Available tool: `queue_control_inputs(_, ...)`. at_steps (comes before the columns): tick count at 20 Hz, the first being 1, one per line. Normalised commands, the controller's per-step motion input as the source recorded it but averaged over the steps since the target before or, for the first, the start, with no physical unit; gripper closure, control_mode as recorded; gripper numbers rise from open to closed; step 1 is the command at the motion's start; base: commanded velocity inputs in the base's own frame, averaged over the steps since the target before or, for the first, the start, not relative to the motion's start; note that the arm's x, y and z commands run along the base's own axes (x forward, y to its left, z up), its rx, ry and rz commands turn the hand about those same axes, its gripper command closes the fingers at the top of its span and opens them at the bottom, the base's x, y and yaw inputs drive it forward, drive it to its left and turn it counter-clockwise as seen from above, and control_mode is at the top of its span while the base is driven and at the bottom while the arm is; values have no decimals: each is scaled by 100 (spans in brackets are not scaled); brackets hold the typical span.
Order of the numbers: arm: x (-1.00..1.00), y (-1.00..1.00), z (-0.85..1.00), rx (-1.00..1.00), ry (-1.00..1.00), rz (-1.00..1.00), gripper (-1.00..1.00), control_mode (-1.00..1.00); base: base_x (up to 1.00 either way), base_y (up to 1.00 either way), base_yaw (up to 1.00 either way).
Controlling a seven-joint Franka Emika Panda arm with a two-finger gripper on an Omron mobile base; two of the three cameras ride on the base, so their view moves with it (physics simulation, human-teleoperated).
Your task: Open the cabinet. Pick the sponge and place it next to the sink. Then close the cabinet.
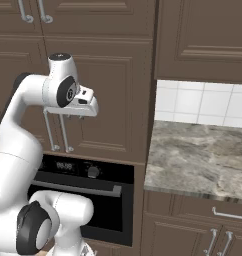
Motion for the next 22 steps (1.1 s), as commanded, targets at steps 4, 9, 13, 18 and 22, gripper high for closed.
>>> queue_control_inputs(4, -3, 0, 0, 0, 0, 0, -100, -100, 0, 0, 0)
queue_control_inputs(9, -1, 0, 0, 0, 0, 0, -100, -100, 0, 0, 0)
queue_control_inputs(13, -3, 0, 0, 0, -2, 0, -100, -100, 0, 0, 0)
queue_control_inputs(18, 0, 0, 0, 0, 0, 0, -100, -100, 0, 0, 0)
queue_control_inputs(22, 0, 0, 0, 0, 0, 0, -100, -100, 0, 0, 0)
